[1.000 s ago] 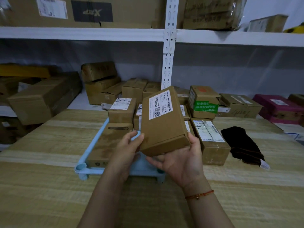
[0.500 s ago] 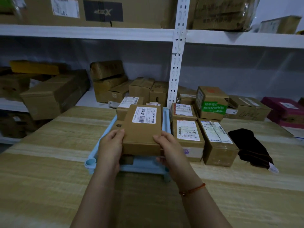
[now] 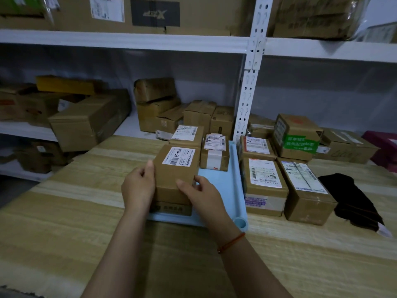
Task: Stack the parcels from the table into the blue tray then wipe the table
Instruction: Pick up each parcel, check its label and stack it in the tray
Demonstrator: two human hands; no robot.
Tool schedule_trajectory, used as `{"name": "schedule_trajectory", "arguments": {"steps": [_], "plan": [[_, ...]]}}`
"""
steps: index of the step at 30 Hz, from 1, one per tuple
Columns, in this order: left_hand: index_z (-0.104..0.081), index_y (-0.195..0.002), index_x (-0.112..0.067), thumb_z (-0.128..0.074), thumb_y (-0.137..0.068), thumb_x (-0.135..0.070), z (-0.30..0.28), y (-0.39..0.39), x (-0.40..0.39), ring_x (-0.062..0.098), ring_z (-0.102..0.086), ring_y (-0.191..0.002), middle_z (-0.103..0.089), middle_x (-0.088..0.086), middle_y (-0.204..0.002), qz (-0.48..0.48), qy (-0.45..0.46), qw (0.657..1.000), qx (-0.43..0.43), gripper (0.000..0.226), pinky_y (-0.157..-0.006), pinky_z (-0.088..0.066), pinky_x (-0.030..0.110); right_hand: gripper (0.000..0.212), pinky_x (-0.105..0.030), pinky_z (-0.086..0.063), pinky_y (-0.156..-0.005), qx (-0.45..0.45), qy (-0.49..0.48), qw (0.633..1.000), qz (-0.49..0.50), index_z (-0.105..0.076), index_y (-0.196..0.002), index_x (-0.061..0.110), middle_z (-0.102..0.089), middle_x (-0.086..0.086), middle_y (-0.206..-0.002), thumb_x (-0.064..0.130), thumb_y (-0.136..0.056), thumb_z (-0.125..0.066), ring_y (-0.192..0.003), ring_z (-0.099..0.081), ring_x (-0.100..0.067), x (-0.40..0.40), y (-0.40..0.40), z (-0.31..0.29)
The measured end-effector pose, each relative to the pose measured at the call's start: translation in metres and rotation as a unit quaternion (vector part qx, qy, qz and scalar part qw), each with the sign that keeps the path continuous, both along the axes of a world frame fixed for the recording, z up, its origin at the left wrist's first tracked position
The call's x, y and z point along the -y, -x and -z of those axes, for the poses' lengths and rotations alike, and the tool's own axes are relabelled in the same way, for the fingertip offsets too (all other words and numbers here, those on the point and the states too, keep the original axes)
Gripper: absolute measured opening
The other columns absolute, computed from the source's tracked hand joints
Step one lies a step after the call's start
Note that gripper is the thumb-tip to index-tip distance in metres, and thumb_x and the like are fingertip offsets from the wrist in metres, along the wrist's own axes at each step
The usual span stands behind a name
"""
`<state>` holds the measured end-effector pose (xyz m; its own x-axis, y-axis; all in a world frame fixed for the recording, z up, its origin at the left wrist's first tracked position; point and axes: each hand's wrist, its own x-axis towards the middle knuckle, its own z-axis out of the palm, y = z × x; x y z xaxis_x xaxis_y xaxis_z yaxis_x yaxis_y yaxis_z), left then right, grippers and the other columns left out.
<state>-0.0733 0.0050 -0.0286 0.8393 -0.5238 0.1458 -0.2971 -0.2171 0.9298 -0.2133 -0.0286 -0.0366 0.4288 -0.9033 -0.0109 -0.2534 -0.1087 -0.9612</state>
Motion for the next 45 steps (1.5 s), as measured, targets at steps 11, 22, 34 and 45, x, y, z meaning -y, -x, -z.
{"name": "schedule_trajectory", "arguments": {"steps": [11, 22, 34, 45], "plan": [[-0.053, -0.130, -0.008, -0.046, -0.094, -0.047, 0.003, 0.004, 0.007, 0.039, -0.039, -0.129, -0.052, 0.021, -0.134, -0.095, -0.079, 0.989, 0.083, 0.053, -0.104, -0.033, 0.050, 0.058, -0.029, -0.044, -0.095, -0.089, 0.077, 0.993, -0.011, -0.049, -0.137, 0.022, -0.055, 0.000, -0.131, 0.052, -0.088, -0.061, -0.120, -0.051, -0.015, 0.006, 0.008, 0.003], [-0.053, -0.128, -0.011, -0.050, -0.095, -0.031, -0.043, 0.102, 0.052, 0.029, -0.031, -0.136, -0.051, 0.013, -0.135, 0.055, -0.015, 0.974, 0.220, 0.039, -0.105, -0.030, 0.040, 0.033, -0.037, -0.053, -0.090, -0.005, 0.083, 0.988, 0.133, -0.063, -0.120, 0.020, -0.064, 0.007, -0.102, 0.037, -0.092, -0.060, -0.099, -0.060, -0.012, 0.042, 0.081, -0.021], [-0.047, -0.135, -0.011, -0.043, -0.099, -0.030, -0.060, 0.206, 0.164, 0.031, -0.044, -0.129, -0.050, 0.012, -0.140, 0.320, -0.105, 0.919, 0.203, 0.041, -0.104, -0.039, 0.039, 0.008, -0.030, -0.043, -0.071, 0.032, 0.099, 0.936, 0.337, -0.061, -0.082, 0.019, -0.060, 0.005, -0.075, 0.023, -0.088, -0.060, -0.083, -0.060, -0.021, 0.131, 0.190, -0.045], [-0.049, -0.129, -0.014, -0.050, -0.093, -0.036, -0.035, 0.228, 0.194, 0.032, -0.040, -0.126, -0.049, 0.011, -0.135, 0.292, -0.264, 0.877, 0.274, 0.042, -0.089, -0.040, 0.037, 0.051, -0.044, -0.053, -0.091, -0.242, -0.055, 0.940, 0.234, -0.044, -0.115, 0.014, -0.062, -0.009, -0.118, 0.044, -0.080, -0.065, -0.108, -0.061, -0.030, 0.163, 0.227, -0.010]]}}
